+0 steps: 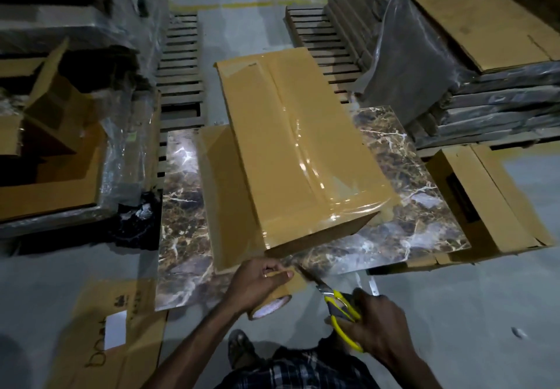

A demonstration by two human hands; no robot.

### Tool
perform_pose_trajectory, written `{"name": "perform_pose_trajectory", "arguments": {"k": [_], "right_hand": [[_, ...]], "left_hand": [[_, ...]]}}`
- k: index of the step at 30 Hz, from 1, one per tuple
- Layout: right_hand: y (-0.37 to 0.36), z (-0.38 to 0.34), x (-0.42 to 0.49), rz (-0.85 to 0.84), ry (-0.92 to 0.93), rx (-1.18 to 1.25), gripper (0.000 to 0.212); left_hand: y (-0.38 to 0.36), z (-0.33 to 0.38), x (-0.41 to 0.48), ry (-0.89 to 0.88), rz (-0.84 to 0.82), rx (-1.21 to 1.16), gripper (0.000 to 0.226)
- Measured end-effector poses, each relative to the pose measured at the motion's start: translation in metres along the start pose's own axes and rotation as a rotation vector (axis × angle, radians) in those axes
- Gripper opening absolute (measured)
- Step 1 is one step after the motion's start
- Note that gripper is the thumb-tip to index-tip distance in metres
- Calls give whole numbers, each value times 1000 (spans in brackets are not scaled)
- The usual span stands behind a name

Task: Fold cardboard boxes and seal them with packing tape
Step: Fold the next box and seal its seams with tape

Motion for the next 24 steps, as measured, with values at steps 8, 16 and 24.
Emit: {"name": "perform_pose_trajectory", "arguments": {"k": [8, 16, 24], "right_hand": [[57, 114, 17, 254, 188, -9, 48], [98, 233, 16, 458, 224, 97, 45], [96, 312, 32, 508, 146, 99, 47]], "left_hand": [[-113, 110, 49, 23, 236, 68, 20], [-195, 188, 86, 108, 277, 88, 68], [-257, 215, 138, 67, 238, 323, 64]]}}
Point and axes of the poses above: each hand's wrist, its own x-axis towards the middle knuckle, its own y-axis out of the back of the hand, z = x × y, the point moved 7 cm from there along x, towards the middle knuckle, and after that the axes turned 4 degrees about y, right-handed, at the moved point
